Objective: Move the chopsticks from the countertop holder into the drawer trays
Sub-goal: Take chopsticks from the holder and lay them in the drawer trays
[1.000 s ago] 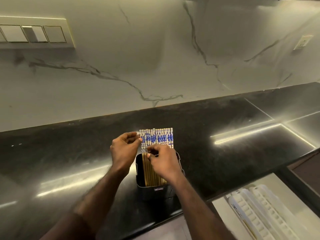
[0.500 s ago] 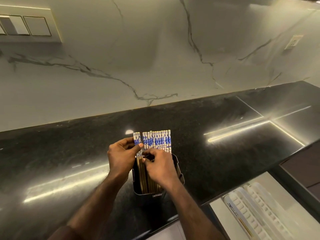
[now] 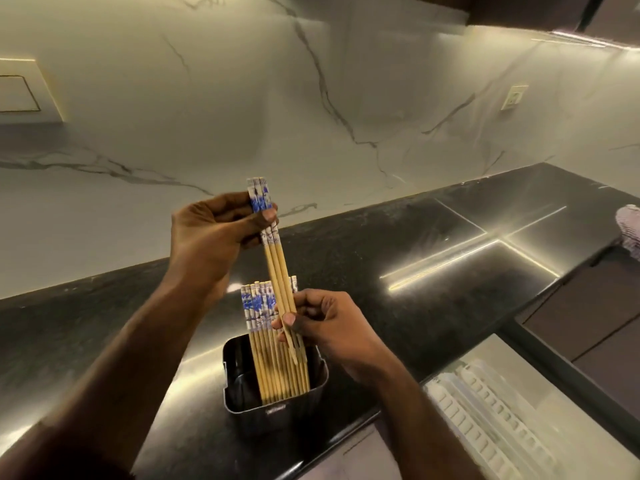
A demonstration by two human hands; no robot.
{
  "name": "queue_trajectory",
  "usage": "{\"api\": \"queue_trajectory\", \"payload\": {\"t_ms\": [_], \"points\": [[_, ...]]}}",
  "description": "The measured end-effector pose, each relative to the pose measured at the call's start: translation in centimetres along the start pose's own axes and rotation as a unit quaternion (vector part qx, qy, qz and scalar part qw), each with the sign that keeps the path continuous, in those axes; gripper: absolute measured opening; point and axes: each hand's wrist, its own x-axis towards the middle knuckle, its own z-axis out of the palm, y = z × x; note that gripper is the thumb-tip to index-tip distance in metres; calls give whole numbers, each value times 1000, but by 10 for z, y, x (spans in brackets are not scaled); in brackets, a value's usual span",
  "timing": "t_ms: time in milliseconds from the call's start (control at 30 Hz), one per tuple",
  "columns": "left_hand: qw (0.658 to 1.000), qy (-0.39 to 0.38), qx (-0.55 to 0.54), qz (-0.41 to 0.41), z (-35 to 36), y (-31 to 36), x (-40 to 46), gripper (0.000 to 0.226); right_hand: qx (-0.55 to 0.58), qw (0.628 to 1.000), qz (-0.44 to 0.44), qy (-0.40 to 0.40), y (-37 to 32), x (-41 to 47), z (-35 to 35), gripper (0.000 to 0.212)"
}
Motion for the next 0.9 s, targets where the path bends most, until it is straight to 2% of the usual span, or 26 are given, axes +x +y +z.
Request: {"api": "queue_trajectory", "payload": {"t_ms": [233, 467, 600, 800, 900], "points": [[999, -32, -9, -22, 68, -9, -28, 34, -5, 1000, -3, 12, 6, -57, -59, 18], [989, -114, 23, -88, 164, -49, -95, 36, -41, 997, 29, 58, 31, -149, -141, 12], [982, -141, 6, -128, 221, -85, -132, 37, -75, 991, 67, 86, 49, -204, -193, 11], [960, -187, -8, -210, 294, -149, -167, 26, -76, 973, 159, 148, 85, -265, -257, 15], [946, -205, -2, -251, 317, -185, -176, 31, -66, 963, 204, 160, 108, -279, -278, 16]]}}
